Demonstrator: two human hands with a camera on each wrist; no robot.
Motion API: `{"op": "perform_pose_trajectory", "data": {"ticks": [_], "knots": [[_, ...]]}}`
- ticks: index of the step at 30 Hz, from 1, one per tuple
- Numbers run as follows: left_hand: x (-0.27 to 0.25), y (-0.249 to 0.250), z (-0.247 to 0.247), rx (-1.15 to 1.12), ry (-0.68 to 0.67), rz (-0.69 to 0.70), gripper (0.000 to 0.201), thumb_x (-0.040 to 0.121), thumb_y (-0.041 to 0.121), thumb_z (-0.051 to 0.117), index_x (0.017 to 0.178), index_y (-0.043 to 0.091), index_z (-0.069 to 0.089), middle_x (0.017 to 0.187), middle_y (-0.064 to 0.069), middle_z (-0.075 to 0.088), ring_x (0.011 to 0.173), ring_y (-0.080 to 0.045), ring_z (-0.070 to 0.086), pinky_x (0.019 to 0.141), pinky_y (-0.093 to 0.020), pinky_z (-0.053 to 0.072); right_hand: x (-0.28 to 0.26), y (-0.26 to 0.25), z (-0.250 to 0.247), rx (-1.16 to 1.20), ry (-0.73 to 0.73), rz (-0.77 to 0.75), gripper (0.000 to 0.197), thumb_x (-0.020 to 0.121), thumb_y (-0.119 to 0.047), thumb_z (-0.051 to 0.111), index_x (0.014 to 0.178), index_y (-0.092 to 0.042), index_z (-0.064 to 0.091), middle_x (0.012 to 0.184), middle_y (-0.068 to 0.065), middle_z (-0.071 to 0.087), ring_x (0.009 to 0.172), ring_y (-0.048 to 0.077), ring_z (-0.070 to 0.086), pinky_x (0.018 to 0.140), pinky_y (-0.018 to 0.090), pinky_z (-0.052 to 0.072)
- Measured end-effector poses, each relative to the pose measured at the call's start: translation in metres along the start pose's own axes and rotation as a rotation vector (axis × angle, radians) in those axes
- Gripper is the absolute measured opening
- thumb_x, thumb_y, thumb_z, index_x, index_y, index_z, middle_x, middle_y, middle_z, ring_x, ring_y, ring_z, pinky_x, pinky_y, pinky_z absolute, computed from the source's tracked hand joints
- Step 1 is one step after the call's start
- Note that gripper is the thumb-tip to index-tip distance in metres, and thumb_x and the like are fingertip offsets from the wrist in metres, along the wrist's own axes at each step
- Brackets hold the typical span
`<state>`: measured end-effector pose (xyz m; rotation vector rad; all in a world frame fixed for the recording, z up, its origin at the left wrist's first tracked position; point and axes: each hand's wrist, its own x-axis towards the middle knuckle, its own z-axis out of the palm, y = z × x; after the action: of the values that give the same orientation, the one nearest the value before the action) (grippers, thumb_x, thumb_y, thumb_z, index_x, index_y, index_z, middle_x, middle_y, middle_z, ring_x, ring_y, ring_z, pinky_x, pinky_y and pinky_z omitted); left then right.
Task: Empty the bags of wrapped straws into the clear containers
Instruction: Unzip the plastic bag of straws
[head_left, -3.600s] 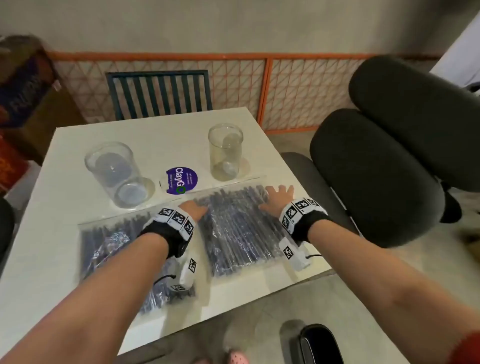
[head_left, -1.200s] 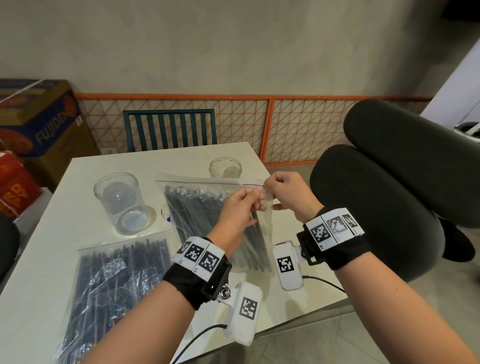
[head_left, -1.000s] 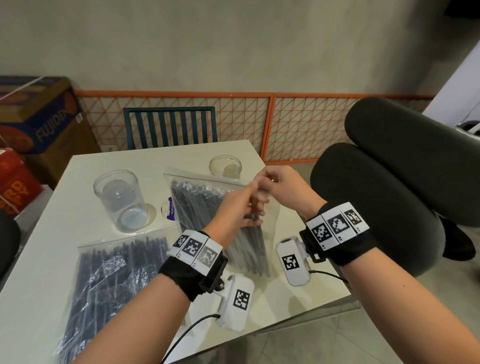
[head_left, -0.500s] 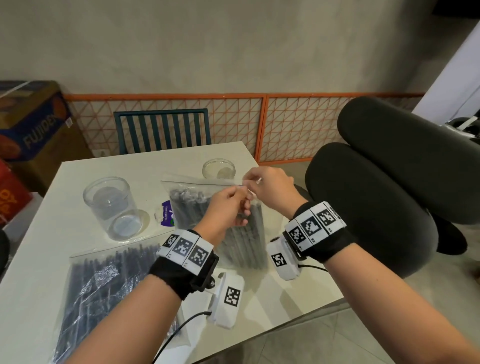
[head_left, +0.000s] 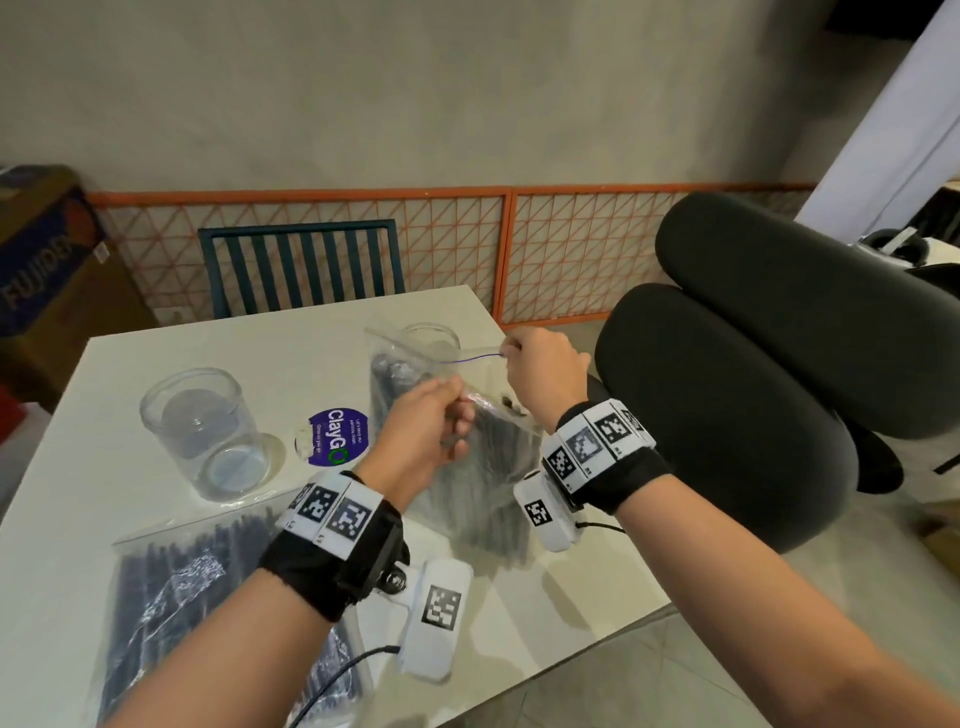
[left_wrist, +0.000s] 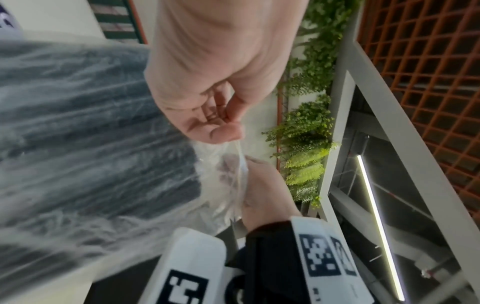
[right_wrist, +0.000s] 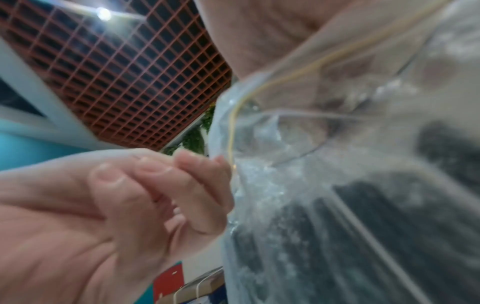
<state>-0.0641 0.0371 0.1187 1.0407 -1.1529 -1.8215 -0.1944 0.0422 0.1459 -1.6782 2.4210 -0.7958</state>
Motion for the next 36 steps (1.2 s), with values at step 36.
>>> {"op": "perform_pose_trajectory", "data": {"ticks": [36], "knots": [[-0.004,0.026,-0.044,0.210,0.210,0.056,0.022,0.091,0.011,0.044,0.071,0.014,0.048,0.058,-0.001,0.044,0.043,-0.010,0.043,0.042,-0.021,0.040,0.014,-0.038,0.030,0.217,-0.088,-0.004,0.015,0.095,-0.023,0.050,0.089,-0.023,0.064,0.081,-0.004,0.063,0.089,0.017,0.051,0.109,0.066,0.010]]}}
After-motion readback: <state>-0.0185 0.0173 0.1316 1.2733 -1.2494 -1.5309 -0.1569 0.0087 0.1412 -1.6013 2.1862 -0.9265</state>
